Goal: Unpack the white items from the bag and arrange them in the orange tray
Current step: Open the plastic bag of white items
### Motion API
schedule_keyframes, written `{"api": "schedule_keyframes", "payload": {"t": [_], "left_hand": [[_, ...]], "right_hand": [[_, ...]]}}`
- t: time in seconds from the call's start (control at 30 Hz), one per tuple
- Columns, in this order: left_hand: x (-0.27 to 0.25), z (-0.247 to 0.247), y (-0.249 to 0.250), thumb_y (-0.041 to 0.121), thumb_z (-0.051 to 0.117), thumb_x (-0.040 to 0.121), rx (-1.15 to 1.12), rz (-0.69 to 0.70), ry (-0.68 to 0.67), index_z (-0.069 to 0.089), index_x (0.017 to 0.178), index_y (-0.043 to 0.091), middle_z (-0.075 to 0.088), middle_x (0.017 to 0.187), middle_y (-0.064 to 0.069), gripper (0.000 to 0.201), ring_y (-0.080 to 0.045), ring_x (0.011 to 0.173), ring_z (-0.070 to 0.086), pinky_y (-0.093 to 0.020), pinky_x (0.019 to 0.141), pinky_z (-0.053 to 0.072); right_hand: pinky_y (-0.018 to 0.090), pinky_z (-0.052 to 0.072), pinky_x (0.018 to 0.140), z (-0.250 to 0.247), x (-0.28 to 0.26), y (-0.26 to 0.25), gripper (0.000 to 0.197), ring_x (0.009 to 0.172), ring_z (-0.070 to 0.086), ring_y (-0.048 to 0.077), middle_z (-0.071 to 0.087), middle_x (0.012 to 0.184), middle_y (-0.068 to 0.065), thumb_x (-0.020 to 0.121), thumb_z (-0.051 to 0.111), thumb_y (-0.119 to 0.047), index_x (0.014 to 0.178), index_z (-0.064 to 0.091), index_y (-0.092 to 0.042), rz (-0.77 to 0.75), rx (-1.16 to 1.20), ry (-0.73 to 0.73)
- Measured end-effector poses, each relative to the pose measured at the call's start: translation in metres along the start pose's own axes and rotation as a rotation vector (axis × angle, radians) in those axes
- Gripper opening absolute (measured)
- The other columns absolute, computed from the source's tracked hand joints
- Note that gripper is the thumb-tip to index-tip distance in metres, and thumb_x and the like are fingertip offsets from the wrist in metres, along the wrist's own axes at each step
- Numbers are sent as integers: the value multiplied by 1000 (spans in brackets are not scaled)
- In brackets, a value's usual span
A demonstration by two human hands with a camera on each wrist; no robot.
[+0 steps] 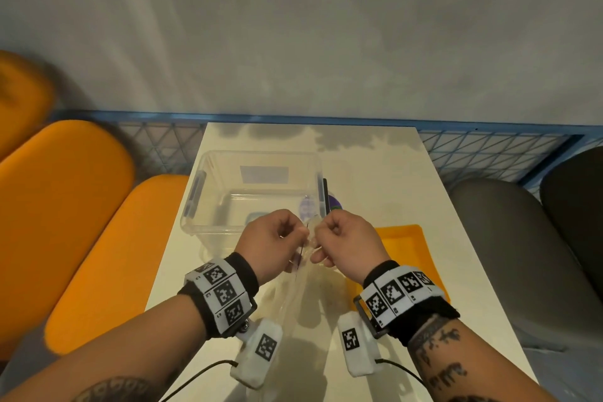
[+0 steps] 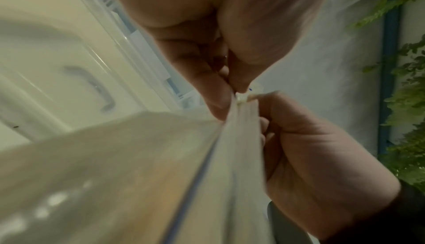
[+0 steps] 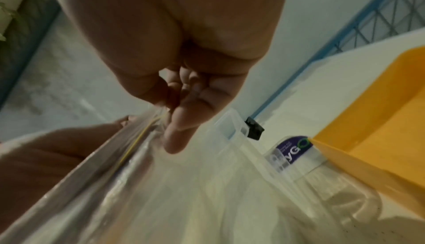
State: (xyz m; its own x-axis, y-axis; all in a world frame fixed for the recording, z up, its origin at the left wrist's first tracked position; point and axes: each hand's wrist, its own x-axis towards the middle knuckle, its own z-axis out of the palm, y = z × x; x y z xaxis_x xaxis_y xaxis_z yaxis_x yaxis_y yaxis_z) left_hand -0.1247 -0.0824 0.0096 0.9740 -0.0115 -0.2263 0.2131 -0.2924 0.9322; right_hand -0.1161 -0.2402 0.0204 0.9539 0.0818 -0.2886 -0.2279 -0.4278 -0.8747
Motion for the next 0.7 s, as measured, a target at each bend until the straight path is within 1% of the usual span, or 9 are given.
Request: {"api": "schedule_keyframes", "payload": {"t": [0.07,0.13,0.17,0.23,0.33,0.43,0.53,0.63,0.7], "left_hand": [[1,-1,1,15,64,93,-24,-12,11,64,83,8,72,78,-12,13,-24,55,68,-30,50,53],[1,0,2,17,66,93,-70,-34,17,65,85,8,71,77,-11,13,-22,56,68,-30,51,52],[2,0,3,18,66,93,-98,-49,18,65,85,7,69,75,-10,13,-21,56,67,-30,52,53],[2,1,3,18,68,93,-159,-88,3,66,87,6,67,74,-8,13,-19,57,64,-29,54,53],[-2,-1,0,20,72,90,-201,-162,-60,69,94,8,69,77,-7,12,-17,63,65,-30,59,55],[-9,-5,-3,15,70,88,-109,-194,-103,69,87,6,72,76,-8,9,-17,62,67,-30,58,56],[-11,-11,-4,11,63,89,-5,-141,-17,67,80,5,74,70,-7,12,-21,59,71,-32,58,59],[-10,-17,-3,12,58,91,42,-99,46,64,81,4,75,68,-8,14,-23,60,73,-31,55,58],[-11,-19,-3,14,58,91,31,-102,34,63,83,5,74,67,-7,13,-22,59,73,-31,54,57]], "right_hand": [[36,56,59,-2,-1,-2,19,57,70,14,73,74,2,90,59,-30,87,61,-11,5,-48,-1],[33,50,55,-2,-4,-3,31,54,69,14,73,73,1,88,62,-46,88,61,-15,58,-61,-38],[30,47,54,0,-6,-3,33,53,68,14,73,72,1,87,63,-48,88,61,-14,85,-61,-68],[28,45,51,5,-11,-1,25,52,67,15,73,72,2,88,64,-37,88,61,-12,115,-13,-111],[27,45,48,10,-13,3,13,53,67,17,71,69,2,90,62,-24,85,59,-12,119,58,-80],[27,45,48,11,-13,5,8,54,67,16,72,71,4,91,62,-20,86,60,-13,119,103,-66],[28,49,49,13,-15,7,5,54,67,16,73,74,7,90,60,-13,89,63,-8,121,152,22],[30,53,52,15,-16,5,7,54,67,18,73,78,9,91,59,-14,93,62,-8,142,213,126],[29,52,50,17,-18,2,14,55,67,19,73,80,10,90,63,-21,98,60,-9,163,214,50]]}}
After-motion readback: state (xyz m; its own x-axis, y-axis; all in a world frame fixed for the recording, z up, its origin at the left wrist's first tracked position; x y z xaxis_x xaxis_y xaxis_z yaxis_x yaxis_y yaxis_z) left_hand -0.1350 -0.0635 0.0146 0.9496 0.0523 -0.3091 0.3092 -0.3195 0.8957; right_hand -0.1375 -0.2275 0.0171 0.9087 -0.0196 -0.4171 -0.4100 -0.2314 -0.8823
